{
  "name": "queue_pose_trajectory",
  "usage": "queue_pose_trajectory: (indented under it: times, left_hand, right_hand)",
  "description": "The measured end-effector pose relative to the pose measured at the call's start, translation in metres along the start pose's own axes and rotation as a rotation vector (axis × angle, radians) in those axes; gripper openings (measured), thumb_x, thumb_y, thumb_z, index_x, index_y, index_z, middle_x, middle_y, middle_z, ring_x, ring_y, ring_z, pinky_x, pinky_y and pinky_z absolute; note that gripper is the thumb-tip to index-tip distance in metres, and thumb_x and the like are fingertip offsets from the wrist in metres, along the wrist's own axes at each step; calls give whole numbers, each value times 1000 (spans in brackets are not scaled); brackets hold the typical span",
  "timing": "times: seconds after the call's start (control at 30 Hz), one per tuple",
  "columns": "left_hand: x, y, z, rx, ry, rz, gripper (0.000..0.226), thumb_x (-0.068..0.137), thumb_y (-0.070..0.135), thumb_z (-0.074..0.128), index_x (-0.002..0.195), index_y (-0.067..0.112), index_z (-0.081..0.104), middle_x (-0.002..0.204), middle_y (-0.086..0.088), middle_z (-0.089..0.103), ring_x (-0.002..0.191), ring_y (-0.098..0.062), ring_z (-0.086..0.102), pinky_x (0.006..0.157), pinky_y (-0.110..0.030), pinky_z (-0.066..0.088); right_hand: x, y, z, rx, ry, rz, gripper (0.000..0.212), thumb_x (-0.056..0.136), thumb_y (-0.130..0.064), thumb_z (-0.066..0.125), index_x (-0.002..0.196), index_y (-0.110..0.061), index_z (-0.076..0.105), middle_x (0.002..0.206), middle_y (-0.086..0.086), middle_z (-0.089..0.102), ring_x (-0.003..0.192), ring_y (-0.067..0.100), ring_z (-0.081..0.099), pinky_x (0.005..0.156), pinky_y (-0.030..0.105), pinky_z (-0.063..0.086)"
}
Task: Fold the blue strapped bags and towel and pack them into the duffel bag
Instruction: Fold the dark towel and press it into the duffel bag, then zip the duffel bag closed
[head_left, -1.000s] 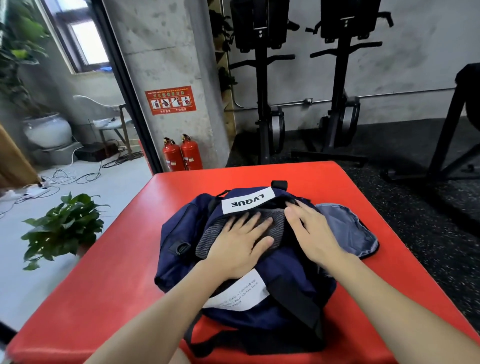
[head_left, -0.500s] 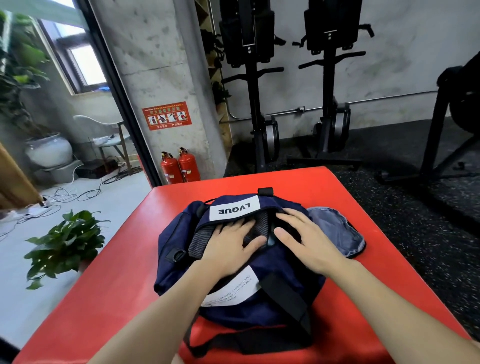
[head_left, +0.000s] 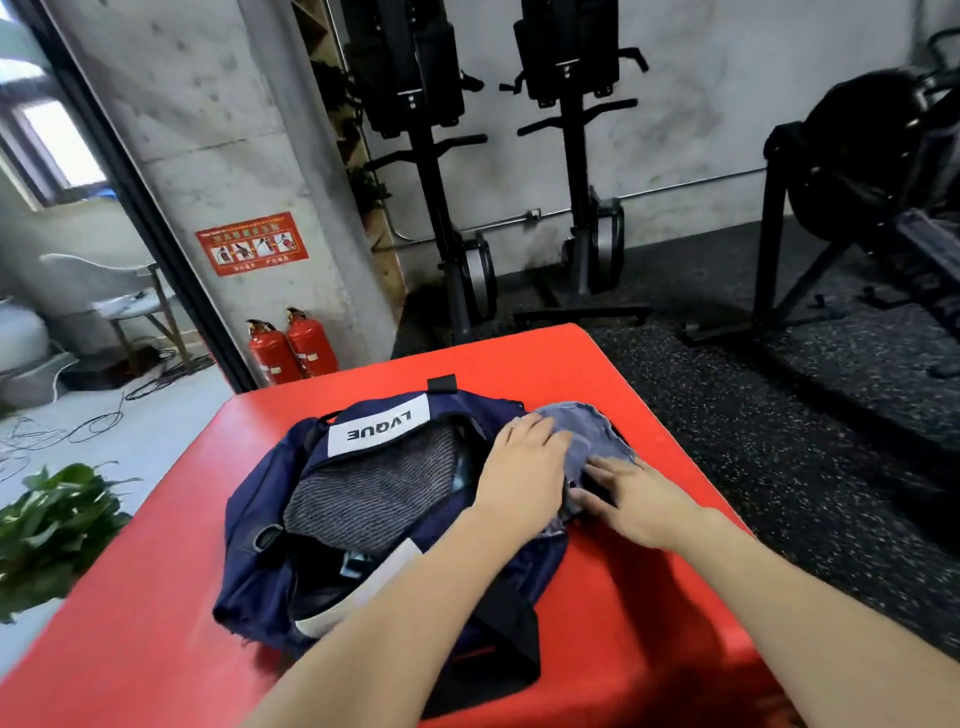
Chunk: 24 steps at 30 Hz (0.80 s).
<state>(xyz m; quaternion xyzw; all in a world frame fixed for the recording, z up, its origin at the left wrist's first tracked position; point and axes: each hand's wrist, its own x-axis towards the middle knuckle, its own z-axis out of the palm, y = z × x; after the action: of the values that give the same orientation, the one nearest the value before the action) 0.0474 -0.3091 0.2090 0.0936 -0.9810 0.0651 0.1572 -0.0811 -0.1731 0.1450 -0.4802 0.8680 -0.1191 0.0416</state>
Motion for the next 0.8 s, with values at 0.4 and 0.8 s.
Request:
queue_pose_trajectory:
  times: [0.4,0.8]
  left_hand:
    - [-34,-47,38,223,-221,-18,63,105,55,17,159,24,18,167,-3,13,154,-21,4,123,-50,5]
    - [-83,-56,7,74,-85,189,61,100,58,31,148,23,46,150,-2,49,141,-20,41,118,-46,31]
  right_hand:
    - [-43,-10,1,-139,15,11,118,69,-86,-12,148,-20,47,152,2,48,137,21,44,116,34,31]
    - [-123,-75,0,-111,59,41,74,88,-80,24,88,-19,65,86,0,66,90,24,62,73,35,47]
